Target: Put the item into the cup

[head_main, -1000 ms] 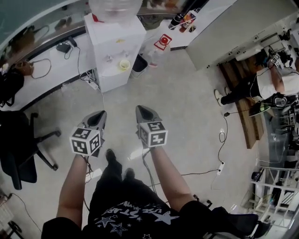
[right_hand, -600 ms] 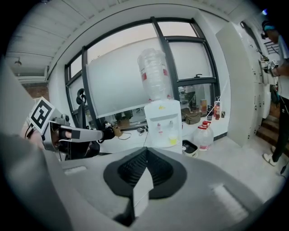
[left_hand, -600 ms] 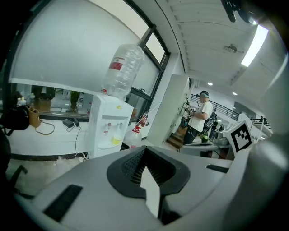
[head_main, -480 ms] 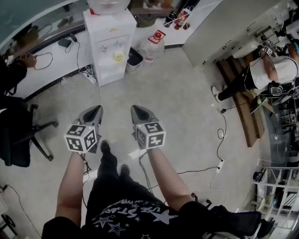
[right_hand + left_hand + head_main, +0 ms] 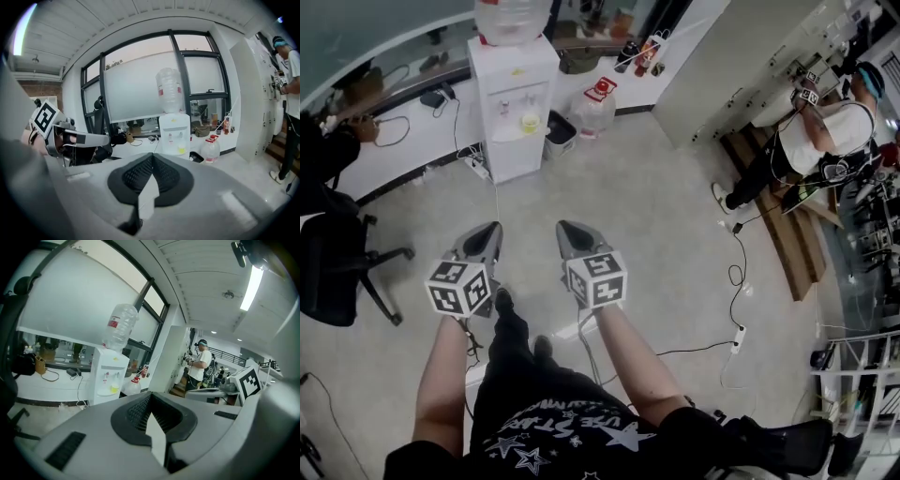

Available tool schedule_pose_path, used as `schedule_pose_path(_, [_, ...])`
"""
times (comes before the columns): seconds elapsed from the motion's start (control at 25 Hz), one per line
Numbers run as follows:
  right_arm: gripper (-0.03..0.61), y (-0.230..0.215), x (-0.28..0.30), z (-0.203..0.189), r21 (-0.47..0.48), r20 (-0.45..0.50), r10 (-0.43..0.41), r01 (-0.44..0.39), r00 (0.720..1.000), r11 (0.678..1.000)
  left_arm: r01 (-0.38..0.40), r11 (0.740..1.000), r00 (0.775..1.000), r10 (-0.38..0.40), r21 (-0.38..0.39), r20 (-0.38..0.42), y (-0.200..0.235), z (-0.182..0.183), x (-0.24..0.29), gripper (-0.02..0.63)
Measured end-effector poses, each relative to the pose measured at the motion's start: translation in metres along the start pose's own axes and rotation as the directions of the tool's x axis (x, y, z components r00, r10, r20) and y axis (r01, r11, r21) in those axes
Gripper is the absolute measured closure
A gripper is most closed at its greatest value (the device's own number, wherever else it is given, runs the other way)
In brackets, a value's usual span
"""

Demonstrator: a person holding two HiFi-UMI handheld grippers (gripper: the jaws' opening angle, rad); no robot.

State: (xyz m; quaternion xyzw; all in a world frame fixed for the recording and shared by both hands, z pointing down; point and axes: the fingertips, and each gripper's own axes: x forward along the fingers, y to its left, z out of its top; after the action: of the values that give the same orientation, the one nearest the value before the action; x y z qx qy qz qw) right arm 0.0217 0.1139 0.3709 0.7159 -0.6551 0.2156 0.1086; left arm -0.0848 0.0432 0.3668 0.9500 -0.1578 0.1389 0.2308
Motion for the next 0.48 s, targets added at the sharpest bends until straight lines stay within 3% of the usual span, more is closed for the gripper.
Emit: schedule_pose_path(0.48, [0.578,0.028,-0.057,-0.003,-0.054,0.01,0.044,-0.043,0.999,0.998,-0.022,1.0,0.996,0.023,-0.018,0.084,-0.046,0.007,-0.049,0.611])
